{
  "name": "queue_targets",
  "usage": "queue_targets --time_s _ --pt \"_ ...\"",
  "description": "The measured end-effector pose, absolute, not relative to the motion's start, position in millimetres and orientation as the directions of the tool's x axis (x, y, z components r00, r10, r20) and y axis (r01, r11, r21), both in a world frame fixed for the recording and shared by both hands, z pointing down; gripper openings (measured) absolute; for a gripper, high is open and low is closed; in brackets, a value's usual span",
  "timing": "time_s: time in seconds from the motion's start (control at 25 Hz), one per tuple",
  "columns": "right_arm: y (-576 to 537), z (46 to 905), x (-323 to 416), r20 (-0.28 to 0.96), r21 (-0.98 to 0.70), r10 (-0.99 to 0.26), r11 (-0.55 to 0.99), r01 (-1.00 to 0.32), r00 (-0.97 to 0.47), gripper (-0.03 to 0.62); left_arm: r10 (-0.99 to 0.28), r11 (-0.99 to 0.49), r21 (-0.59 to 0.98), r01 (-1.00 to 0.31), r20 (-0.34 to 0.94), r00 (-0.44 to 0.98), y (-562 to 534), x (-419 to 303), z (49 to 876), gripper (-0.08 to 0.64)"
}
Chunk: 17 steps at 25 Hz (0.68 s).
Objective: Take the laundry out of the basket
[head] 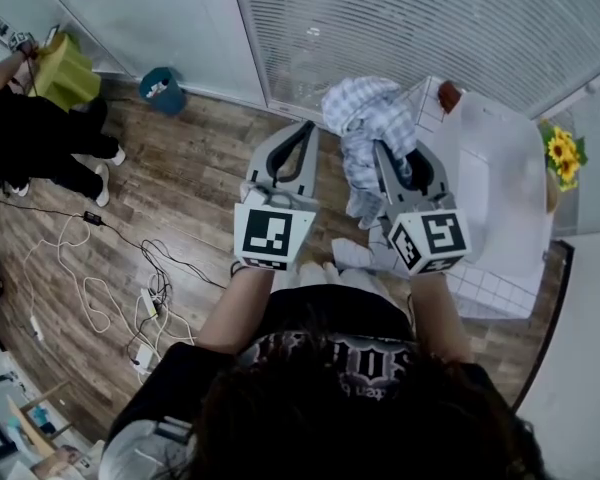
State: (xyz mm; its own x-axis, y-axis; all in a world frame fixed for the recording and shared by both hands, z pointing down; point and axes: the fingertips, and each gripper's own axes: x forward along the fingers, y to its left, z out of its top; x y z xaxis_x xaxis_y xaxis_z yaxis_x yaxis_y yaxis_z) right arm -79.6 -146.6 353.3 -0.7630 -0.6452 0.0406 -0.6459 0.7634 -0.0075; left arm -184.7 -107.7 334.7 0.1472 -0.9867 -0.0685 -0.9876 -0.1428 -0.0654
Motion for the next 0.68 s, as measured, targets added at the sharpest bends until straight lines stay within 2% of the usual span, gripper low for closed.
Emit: queue_targets --time_s 0.68 --pt "-143.0 361.4 -76.2 0.063 -0.002 -0.665 0.746 -0.666 -0.744 0.14 -0.983 -0.169 -0.076 -0.983 -0.056 0.174 -110.5 -185.8 334.5 0.0"
